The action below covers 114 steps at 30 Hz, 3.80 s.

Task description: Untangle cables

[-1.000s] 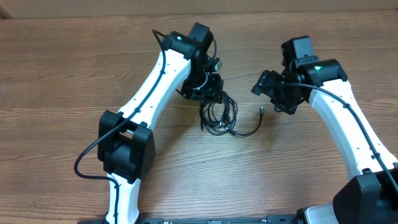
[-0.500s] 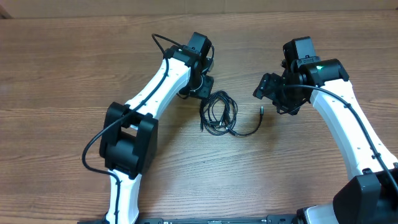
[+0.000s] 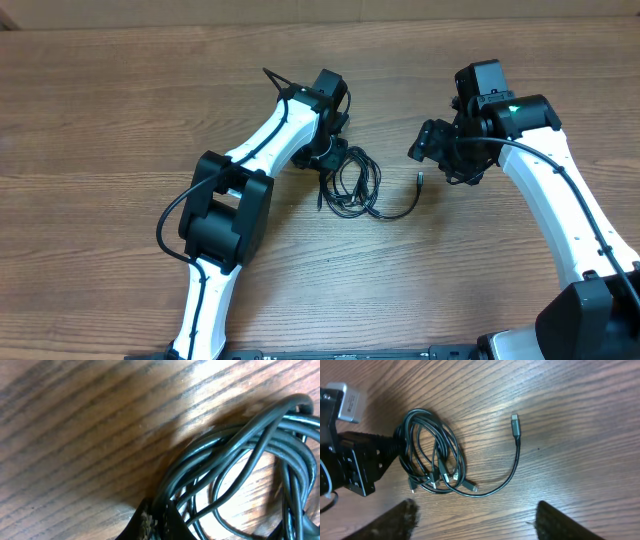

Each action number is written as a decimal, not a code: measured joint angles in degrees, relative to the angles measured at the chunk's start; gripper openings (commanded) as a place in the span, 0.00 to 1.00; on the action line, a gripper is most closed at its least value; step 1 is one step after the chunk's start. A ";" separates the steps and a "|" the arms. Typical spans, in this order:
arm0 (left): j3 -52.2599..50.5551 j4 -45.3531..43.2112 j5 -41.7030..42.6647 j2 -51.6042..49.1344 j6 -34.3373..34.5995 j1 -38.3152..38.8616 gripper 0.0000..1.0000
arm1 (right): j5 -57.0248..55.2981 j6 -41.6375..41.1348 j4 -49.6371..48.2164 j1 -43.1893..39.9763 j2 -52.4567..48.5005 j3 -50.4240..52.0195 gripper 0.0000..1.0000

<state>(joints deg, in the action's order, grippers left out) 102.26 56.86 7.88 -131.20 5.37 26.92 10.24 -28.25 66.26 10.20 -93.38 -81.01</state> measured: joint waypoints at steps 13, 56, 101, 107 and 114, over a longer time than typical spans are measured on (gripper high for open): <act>6.93 13.38 39.01 8.09 -4.50 -4.85 0.04 | 22.56 17.20 -5.38 1.62 0.00 0.00 0.59; 6.97 15.19 69.92 14.40 -6.19 -12.98 0.04 | -3.41 -6.19 -3.50 6.64 -7.45 -0.22 0.44; 1.75 12.33 1.46 -1.36 8.02 5.27 0.31 | 1.40 7.30 0.85 -3.19 -0.35 -0.20 0.72; 1.55 9.16 1.97 -1.22 8.22 6.05 0.11 | 1.40 7.30 0.92 -3.19 -0.35 -0.20 0.71; 0.22 8.46 5.81 -0.35 7.85 6.91 0.04 | 1.42 7.67 1.25 -3.19 -0.35 -0.20 0.70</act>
<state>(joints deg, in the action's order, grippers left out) 102.48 65.32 13.69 -131.55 13.21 33.82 11.66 -20.58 67.51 7.01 -93.73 -81.21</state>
